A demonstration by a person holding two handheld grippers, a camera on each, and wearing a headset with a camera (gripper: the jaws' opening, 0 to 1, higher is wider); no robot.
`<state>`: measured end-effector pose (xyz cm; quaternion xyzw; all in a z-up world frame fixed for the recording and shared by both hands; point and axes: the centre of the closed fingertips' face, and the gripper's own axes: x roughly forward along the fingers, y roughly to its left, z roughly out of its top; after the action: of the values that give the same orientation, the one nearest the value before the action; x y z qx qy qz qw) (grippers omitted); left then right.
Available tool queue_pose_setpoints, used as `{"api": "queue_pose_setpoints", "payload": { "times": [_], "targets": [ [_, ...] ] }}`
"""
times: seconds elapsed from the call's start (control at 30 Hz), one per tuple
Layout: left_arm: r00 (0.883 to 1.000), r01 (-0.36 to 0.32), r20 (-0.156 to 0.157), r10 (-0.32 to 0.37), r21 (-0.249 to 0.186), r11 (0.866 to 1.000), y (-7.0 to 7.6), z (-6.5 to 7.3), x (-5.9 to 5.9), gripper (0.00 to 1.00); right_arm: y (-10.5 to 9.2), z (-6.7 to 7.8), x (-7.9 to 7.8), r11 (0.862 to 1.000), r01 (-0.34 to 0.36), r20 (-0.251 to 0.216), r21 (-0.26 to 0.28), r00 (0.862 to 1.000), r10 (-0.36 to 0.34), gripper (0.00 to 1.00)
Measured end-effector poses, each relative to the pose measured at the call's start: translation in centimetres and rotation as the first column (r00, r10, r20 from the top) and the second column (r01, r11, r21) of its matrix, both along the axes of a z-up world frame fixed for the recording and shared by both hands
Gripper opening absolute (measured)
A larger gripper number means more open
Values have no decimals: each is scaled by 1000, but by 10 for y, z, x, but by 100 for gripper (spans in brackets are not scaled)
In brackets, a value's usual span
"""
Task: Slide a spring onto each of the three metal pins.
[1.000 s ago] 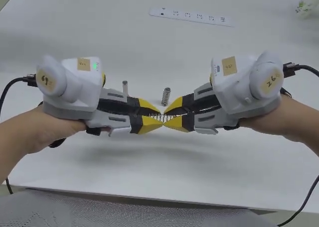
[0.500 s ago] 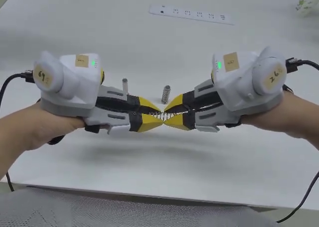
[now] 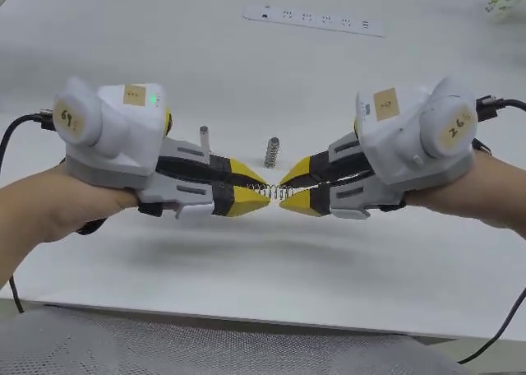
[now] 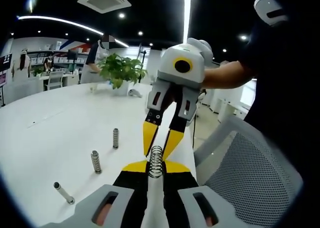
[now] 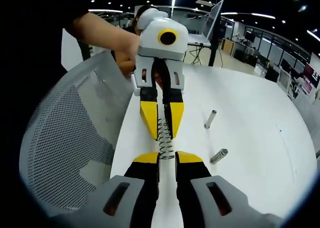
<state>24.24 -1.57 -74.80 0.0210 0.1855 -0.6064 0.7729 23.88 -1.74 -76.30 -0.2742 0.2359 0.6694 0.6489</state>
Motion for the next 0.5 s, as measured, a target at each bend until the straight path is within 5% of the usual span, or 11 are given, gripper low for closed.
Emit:
{"api": "queue_pose_setpoints", "payload": {
  "times": [0.43,0.5],
  "targets": [
    [1000,9,-3,-9,-2,1000,-1,1,0,3,0,8,-1,1000,14,0,27,1000,-14,7],
    [1000,19,4,-19,27,999,0,-4,-1,2,0,13,0,1000,2,18,27,1000,-3,7]
  ]
}}
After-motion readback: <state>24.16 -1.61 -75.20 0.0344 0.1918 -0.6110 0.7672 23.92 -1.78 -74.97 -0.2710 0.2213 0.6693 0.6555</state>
